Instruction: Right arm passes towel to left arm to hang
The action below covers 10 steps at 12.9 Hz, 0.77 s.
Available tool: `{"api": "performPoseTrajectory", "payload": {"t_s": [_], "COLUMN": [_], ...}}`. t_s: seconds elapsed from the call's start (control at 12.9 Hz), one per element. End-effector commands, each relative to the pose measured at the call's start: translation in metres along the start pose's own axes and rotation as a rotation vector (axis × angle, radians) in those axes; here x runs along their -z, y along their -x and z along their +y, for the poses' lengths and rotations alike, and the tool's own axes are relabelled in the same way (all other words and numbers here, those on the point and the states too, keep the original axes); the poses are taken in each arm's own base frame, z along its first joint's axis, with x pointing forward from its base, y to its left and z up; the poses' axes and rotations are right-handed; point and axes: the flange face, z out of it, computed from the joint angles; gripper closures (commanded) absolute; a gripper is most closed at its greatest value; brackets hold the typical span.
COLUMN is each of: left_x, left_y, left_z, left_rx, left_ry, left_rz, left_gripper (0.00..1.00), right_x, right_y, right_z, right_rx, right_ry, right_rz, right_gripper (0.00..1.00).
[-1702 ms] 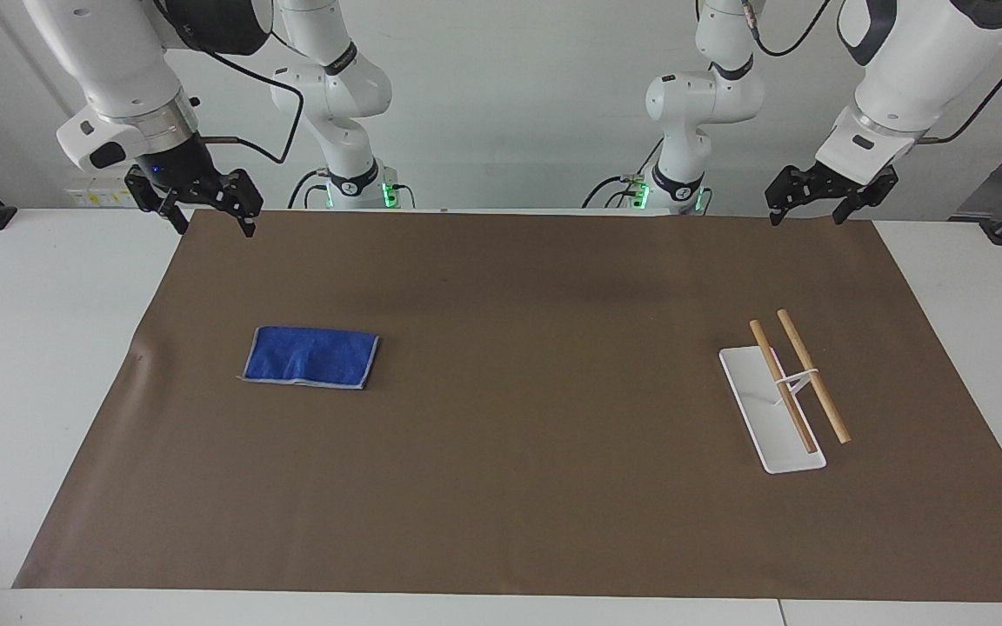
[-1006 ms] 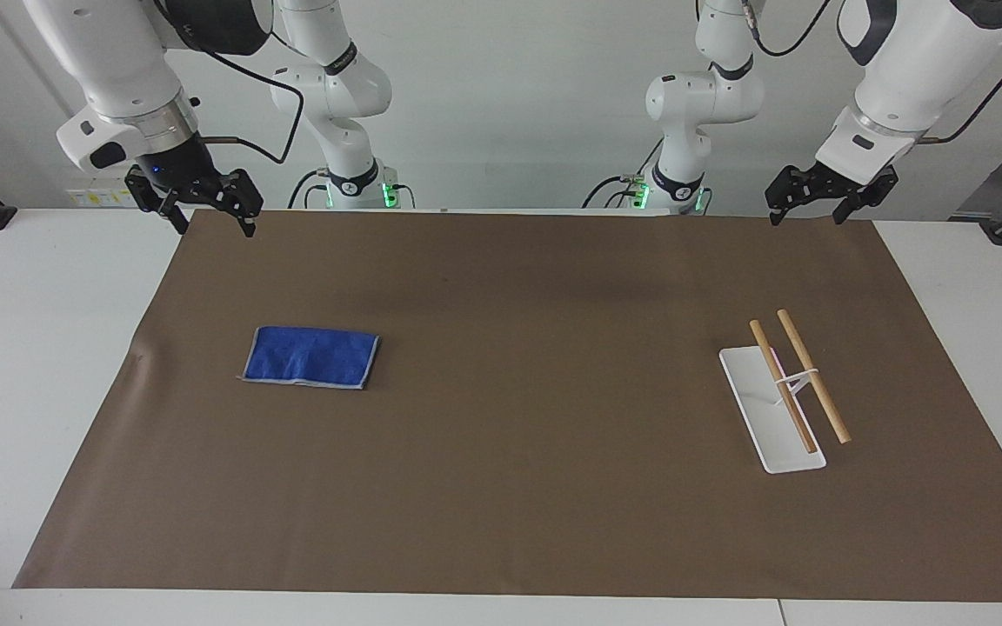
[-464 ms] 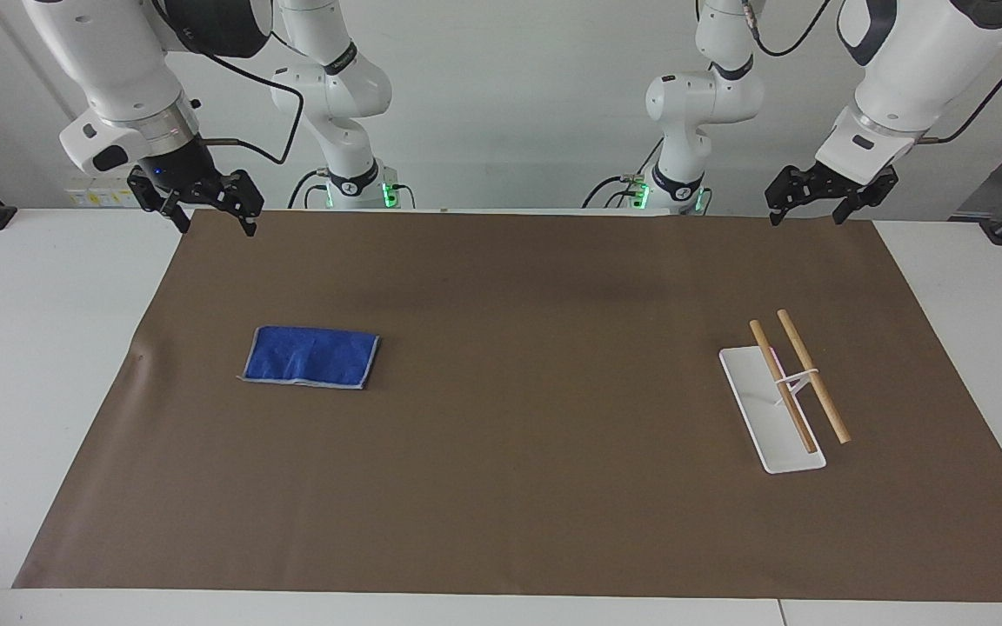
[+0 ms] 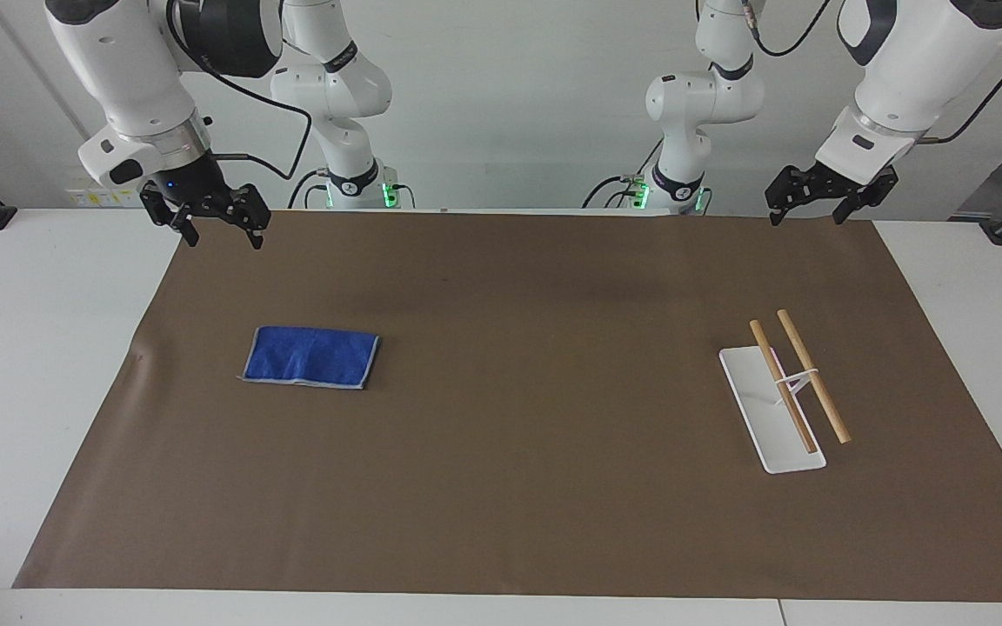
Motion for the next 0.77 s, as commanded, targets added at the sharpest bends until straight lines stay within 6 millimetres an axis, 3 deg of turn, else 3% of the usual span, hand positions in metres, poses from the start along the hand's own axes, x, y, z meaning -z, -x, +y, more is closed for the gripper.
{"api": "performPoseTrajectory", "payload": {"t_s": [0.0,0.08,0.31,0.46,0.7], "left_x": [-0.001,-0.001,-0.001,-0.001,-0.001], "left_y": [0.006,0.006,0.006,0.006,0.006], "left_z": [-0.002,-0.002,-0.002,-0.002,-0.001], "left_rx": [0.006,0.007,0.006,0.006,0.006], "left_ry": [0.011,0.011,0.011,0.011,0.010], "left_rz": [0.016,0.016,0.016,0.016,0.016], "left_gripper": [0.00,0.00,0.00,0.00,0.00], "right_x": [-0.041,-0.052,-0.150,-0.200,-0.256], "right_y": [0.008,0.000,-0.025,-0.025,-0.010], "right_z": [0.002,0.000,-0.007,-0.011,-0.011], "right_rx": [0.022,0.005,-0.009,-0.012,-0.014], "right_ry": [0.002,-0.040,-0.051,-0.051,-0.040], "right_rz": [0.025,0.055,0.071,0.096,0.128], "right_gripper": [0.00,0.00,0.00,0.00,0.00]}}
